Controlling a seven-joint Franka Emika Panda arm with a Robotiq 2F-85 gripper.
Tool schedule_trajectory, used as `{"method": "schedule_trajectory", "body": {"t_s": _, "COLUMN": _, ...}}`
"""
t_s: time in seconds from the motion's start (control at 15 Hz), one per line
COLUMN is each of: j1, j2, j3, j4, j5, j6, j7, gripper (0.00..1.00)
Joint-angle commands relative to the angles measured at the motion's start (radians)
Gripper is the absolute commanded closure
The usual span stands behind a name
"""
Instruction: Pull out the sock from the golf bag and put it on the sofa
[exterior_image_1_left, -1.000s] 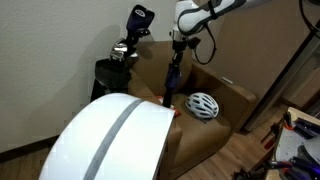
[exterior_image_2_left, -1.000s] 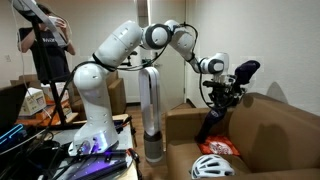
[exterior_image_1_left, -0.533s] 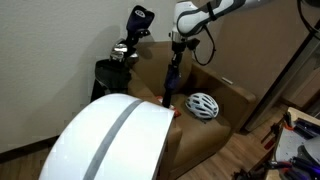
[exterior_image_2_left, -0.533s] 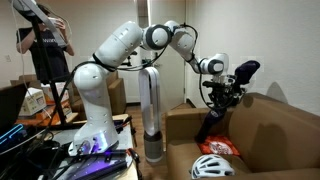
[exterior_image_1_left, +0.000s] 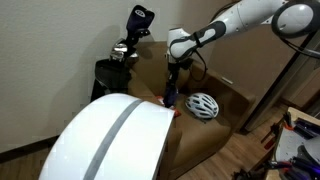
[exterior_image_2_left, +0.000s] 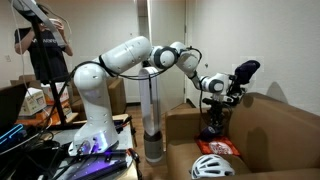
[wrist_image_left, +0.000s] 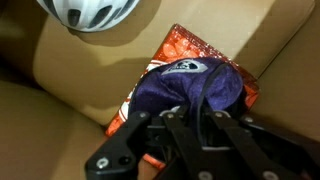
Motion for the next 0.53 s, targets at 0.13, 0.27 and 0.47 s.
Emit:
{"method": "schedule_trajectory", "body": {"t_s": 0.13, "j1": 0.003, "j2": 0.202, "j3": 0.01, "j4": 0.252, "j5": -0.009, "j6": -0.049, "j7": -0.014, "gripper": 0.92}}
{"method": "schedule_trajectory", "body": {"t_s": 0.27, "j1": 0.007, "j2": 0.269, "j3": 0.008, "j4": 0.339, "j5": 0.0, "j6": -0.101, "j7": -0.031, "gripper": 0.92}}
{"method": "schedule_trajectory", "body": {"t_s": 0.47, "j1": 0.023, "j2": 0.335, "j3": 0.007, "j4": 0.433, "j5": -0.007, "j6": -0.176, "j7": -0.048, "gripper": 0.92}}
